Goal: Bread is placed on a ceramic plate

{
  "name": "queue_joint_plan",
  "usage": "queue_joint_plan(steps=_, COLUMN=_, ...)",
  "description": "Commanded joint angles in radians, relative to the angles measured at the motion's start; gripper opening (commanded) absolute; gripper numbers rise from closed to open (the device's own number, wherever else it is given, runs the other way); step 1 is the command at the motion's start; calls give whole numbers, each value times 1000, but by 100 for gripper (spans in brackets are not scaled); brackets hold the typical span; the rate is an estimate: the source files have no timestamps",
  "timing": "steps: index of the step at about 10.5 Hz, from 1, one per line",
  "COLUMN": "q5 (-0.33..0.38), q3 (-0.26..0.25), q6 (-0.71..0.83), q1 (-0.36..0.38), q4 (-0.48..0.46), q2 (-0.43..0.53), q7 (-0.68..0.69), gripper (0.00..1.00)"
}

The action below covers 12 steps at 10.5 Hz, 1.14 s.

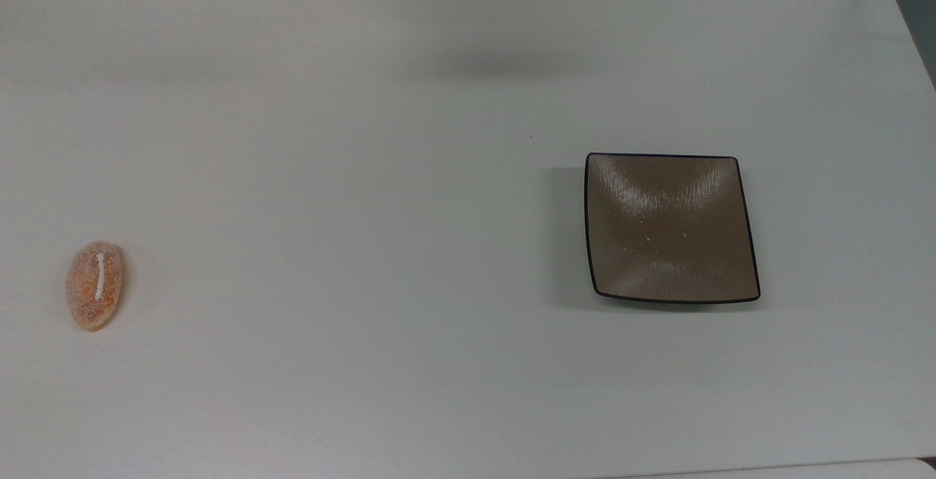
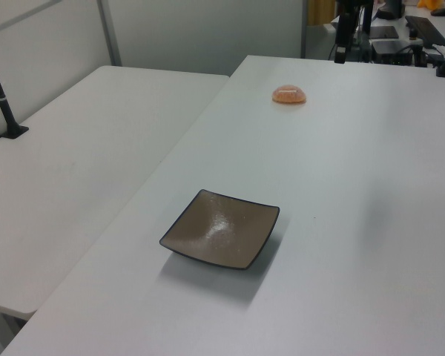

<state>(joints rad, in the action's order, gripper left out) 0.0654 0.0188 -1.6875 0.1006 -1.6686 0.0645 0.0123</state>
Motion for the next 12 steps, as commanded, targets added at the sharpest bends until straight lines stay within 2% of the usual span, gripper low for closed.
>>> queue_joint_plan(steps=1, q5=-22, q3=-17, q6=-31, q1=19, q4=-31, q2=18, q7=18, gripper=100)
queue_joint_plan(steps=11, q5=-21, q3=-17, q6=-23, q1=19, q4=-30, q2=20, q7=26, gripper=100)
queue_joint_plan(steps=12, q5=-21, q3=-17, q6=-21, q1=18, q4=-30, q2=20, q7=64, gripper=100)
